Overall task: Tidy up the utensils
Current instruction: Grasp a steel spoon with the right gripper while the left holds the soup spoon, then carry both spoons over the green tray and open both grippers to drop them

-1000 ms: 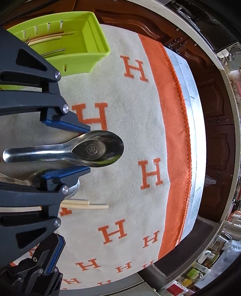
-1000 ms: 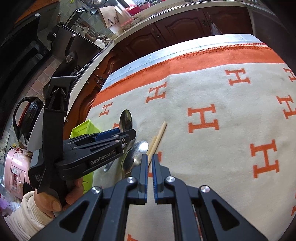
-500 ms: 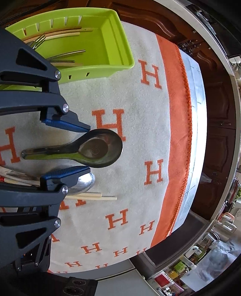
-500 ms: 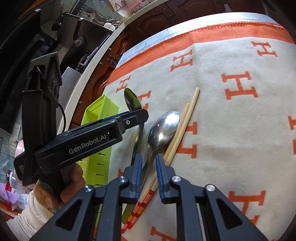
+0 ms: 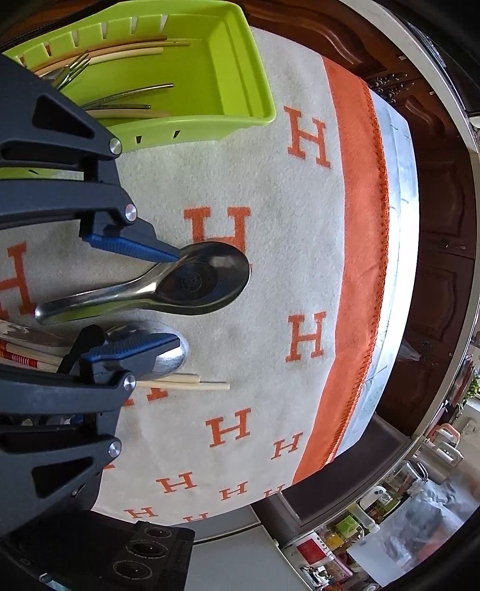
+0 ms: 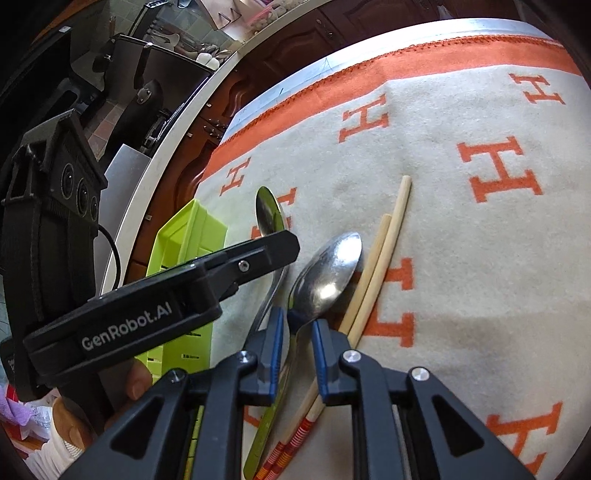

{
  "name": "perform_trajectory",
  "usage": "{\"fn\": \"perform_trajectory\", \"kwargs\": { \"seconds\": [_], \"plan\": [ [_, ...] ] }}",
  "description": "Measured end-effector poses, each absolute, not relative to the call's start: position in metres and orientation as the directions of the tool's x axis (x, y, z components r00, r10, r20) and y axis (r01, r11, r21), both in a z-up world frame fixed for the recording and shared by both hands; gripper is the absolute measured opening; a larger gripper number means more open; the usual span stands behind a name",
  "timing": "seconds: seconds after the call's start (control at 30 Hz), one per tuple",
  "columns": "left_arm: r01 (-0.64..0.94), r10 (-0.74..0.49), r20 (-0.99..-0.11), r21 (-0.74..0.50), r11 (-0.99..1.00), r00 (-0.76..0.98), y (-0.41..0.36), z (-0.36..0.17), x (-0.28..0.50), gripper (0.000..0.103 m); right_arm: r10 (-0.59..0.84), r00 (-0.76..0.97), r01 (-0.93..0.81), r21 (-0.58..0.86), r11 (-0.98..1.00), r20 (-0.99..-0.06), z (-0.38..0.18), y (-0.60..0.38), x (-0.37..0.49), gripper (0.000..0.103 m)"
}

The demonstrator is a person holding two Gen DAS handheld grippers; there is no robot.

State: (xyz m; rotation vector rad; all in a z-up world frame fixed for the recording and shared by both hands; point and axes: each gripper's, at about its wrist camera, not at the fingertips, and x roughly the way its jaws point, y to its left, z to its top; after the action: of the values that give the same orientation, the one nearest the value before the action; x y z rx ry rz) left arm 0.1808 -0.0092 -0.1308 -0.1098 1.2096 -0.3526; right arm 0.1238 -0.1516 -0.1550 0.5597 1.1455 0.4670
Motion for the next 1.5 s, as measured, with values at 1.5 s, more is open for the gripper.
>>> {"fn": "perform_trajectory", "kwargs": {
  "seconds": [1.5],
  "plan": [
    [0.103, -0.188, -0.885, -0.159, 0.982, 0.426, -0.025, -0.127, 0.18, 0.004, 0.514, 0.439, -0.06, 0.547, 0.835, -0.736, -0.148, -0.197, 0.104, 0.003]
  ]
}}
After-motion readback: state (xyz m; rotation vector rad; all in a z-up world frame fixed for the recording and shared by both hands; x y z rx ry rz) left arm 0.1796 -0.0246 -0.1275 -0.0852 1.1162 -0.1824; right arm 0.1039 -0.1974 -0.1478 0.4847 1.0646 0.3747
